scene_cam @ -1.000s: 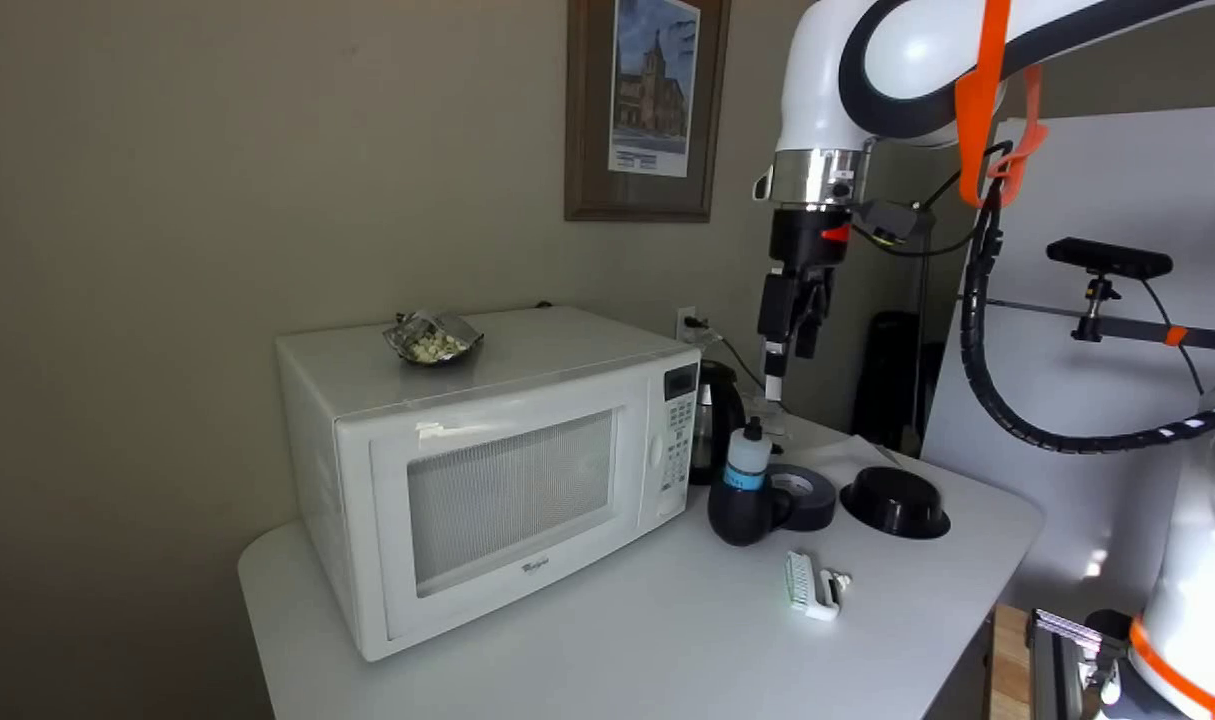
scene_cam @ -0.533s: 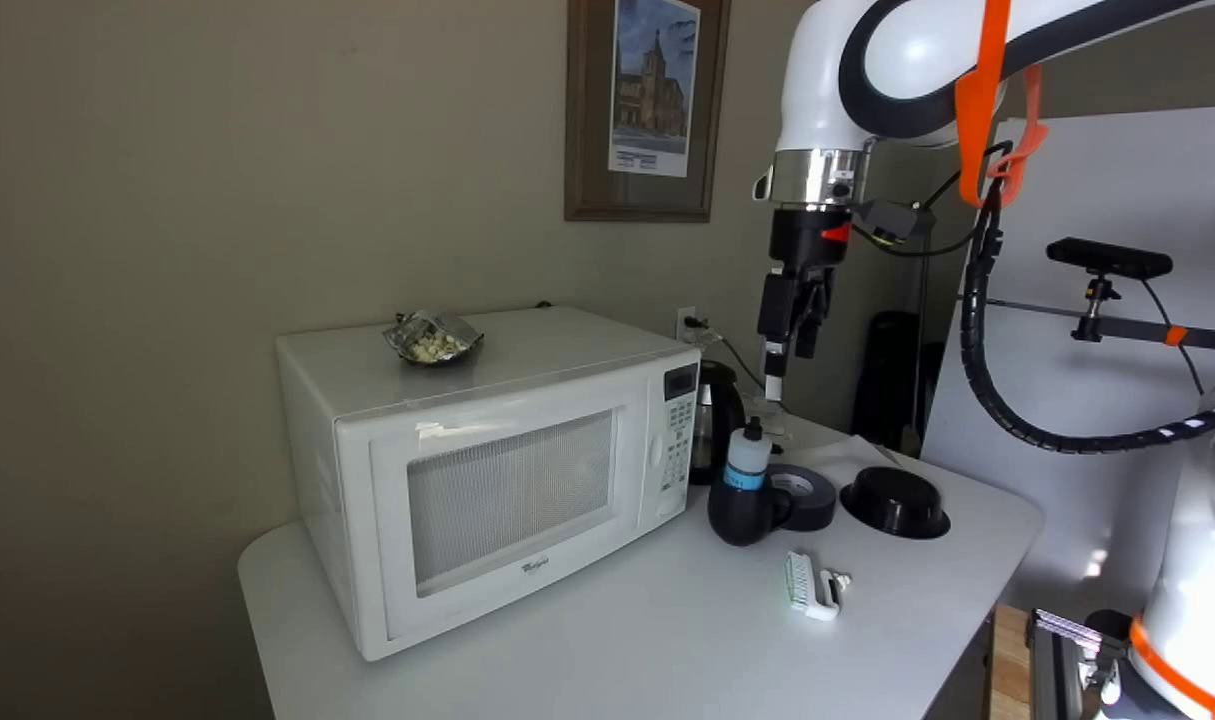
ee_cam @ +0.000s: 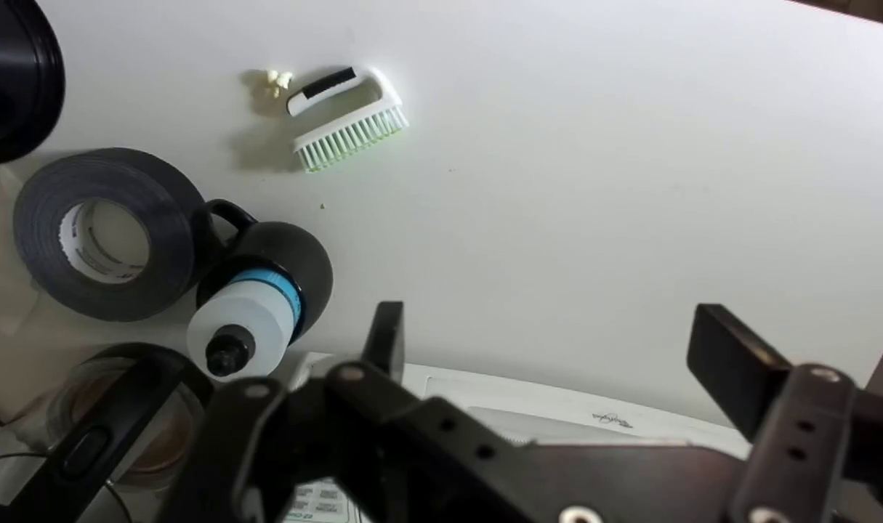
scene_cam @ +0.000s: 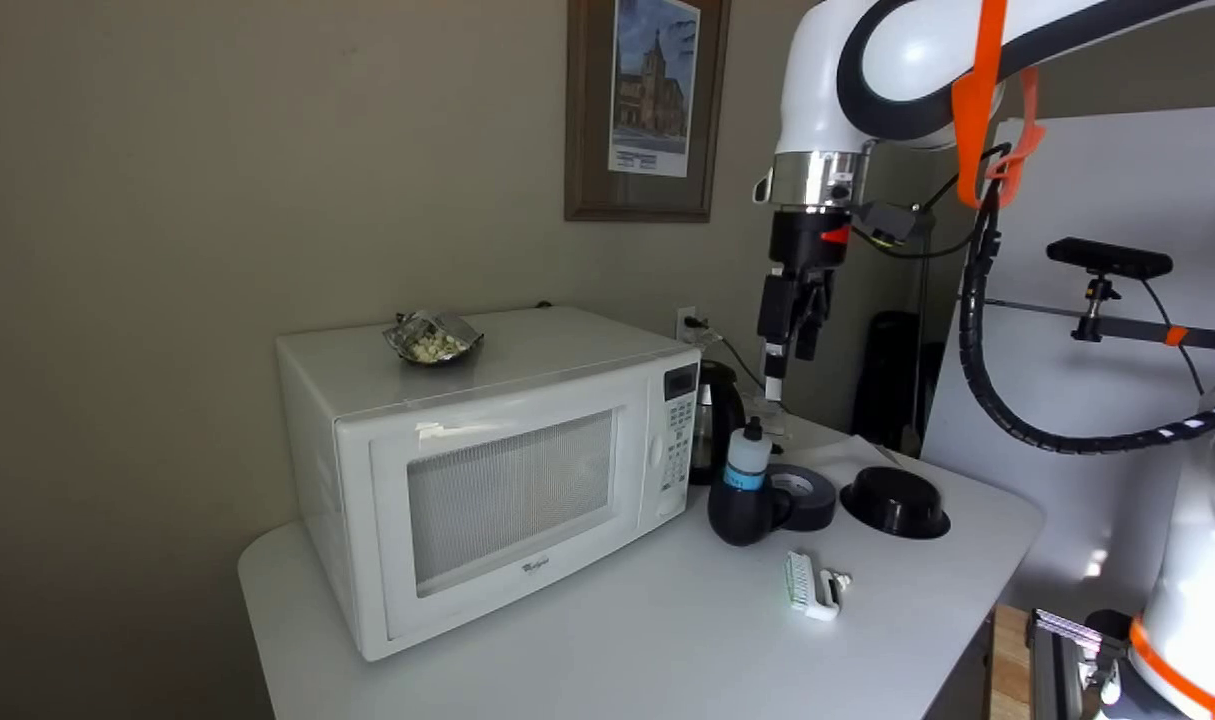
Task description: Put the brush on top of the microwave.
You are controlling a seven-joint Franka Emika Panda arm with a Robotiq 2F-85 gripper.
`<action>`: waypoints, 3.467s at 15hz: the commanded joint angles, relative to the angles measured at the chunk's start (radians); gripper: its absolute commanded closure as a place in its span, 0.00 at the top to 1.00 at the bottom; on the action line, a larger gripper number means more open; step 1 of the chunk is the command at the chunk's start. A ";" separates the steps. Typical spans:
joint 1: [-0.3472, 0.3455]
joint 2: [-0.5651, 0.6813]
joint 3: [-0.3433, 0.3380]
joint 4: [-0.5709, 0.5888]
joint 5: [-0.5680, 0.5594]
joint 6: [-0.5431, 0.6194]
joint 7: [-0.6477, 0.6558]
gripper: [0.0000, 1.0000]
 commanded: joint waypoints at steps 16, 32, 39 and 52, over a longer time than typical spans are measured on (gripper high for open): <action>-0.249 0.018 -0.066 -0.242 0.007 0.322 0.322 1.00; -0.266 0.141 -0.167 -0.232 0.094 0.371 0.243 1.00; -0.298 0.270 -0.212 -0.233 0.100 0.511 0.253 1.00; -0.269 0.437 -0.212 -0.235 0.118 0.582 0.222 1.00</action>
